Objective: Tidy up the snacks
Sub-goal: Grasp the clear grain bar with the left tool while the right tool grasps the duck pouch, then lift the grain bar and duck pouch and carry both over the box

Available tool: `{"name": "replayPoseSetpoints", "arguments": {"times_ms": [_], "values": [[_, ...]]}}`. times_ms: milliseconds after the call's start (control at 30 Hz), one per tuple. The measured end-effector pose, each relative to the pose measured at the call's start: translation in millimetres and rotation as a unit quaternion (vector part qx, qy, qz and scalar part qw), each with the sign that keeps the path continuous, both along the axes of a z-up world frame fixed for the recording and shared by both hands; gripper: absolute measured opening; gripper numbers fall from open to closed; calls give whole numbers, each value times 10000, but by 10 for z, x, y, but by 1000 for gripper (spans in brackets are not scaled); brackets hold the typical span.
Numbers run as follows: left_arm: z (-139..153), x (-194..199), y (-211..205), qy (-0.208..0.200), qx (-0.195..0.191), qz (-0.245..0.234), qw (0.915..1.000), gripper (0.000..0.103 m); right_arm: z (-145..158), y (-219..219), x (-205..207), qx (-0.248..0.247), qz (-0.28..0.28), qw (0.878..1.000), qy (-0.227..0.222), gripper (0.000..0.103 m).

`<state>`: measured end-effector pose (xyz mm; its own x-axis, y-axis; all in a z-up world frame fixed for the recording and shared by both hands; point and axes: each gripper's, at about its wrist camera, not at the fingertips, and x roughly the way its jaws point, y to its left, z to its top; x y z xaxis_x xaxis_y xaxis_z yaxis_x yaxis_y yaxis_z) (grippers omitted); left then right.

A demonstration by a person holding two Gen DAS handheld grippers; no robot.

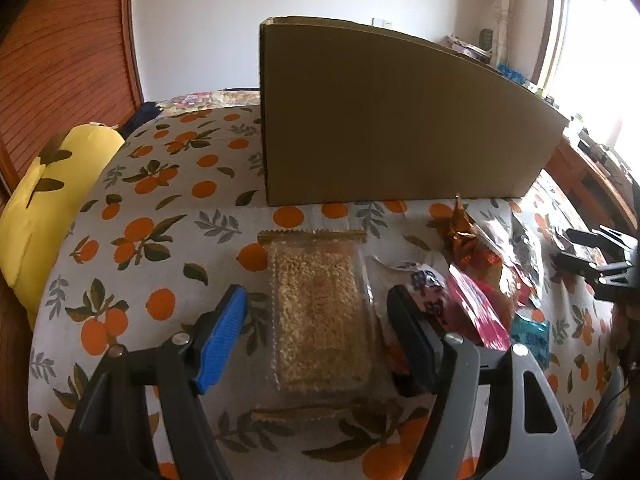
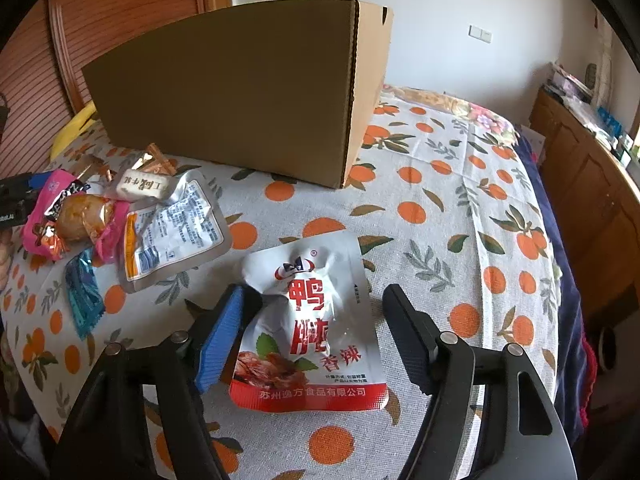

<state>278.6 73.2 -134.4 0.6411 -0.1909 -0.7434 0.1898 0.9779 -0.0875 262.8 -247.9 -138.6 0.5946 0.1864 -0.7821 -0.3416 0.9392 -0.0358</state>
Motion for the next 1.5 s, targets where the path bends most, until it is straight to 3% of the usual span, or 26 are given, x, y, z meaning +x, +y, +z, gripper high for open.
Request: {"name": "replayPoseSetpoints", "arguments": {"times_ms": [767, 867, 967, 1500], "values": [[-51, 146, -72, 212, 254, 167, 9993, 71, -9, 8, -12, 7, 1, 10000, 6, 73], [-44, 110, -62, 192, 201, 154, 9995, 65, -9, 11, -12, 8, 1, 10000, 5, 73], [-29, 54, -61, 155, 163, 86, 9997, 46, -10, 12, -12, 7, 0, 10000, 4, 73], [187, -300, 74, -223, -187, 226, 9993, 44, -12, 7, -16, 15, 15, 10000, 22, 74]]}}
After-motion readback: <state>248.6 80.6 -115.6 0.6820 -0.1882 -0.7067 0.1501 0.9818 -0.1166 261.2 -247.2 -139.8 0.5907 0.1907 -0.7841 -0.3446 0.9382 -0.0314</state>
